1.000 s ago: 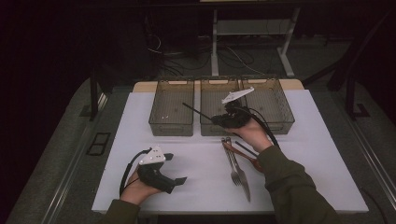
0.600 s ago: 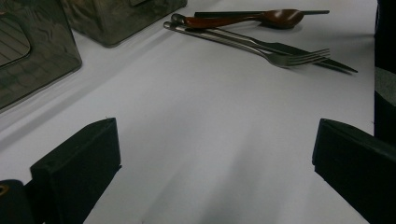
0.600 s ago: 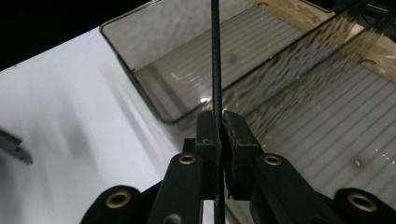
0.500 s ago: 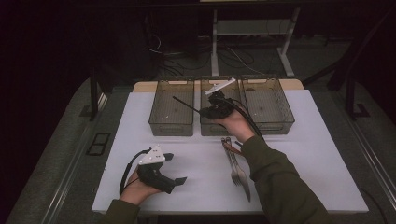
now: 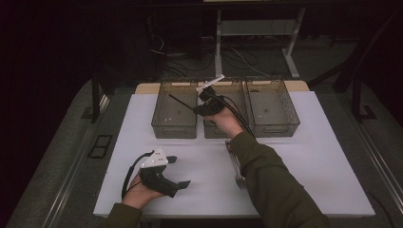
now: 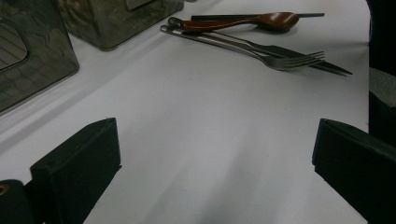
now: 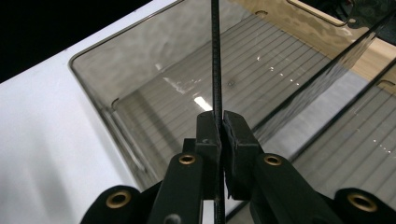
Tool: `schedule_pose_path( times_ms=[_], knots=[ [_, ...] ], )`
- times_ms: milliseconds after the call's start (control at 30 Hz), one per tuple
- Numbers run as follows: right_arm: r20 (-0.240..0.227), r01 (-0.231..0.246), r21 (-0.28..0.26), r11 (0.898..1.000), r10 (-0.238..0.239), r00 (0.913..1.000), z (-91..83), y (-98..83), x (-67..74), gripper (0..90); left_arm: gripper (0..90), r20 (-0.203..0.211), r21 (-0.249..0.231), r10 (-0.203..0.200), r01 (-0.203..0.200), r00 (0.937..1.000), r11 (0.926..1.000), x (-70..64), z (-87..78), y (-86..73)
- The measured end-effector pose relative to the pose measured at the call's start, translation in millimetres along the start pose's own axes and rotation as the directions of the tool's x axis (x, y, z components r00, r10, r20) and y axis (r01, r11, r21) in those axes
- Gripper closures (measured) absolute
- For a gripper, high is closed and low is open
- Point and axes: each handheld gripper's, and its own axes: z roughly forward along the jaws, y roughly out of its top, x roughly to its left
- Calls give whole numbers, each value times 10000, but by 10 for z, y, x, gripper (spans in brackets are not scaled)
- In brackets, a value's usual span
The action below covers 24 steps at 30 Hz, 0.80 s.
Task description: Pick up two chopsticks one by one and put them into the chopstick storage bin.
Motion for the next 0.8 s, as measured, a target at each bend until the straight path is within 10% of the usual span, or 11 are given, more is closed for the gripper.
schedule_pose_path(
  times_ms=[800],
  knots=[
    [592,-68,781,9969,22,9982,503,353,107,839,0,223,33,142,-143,9997,9999,-11,26,23]
  ],
)
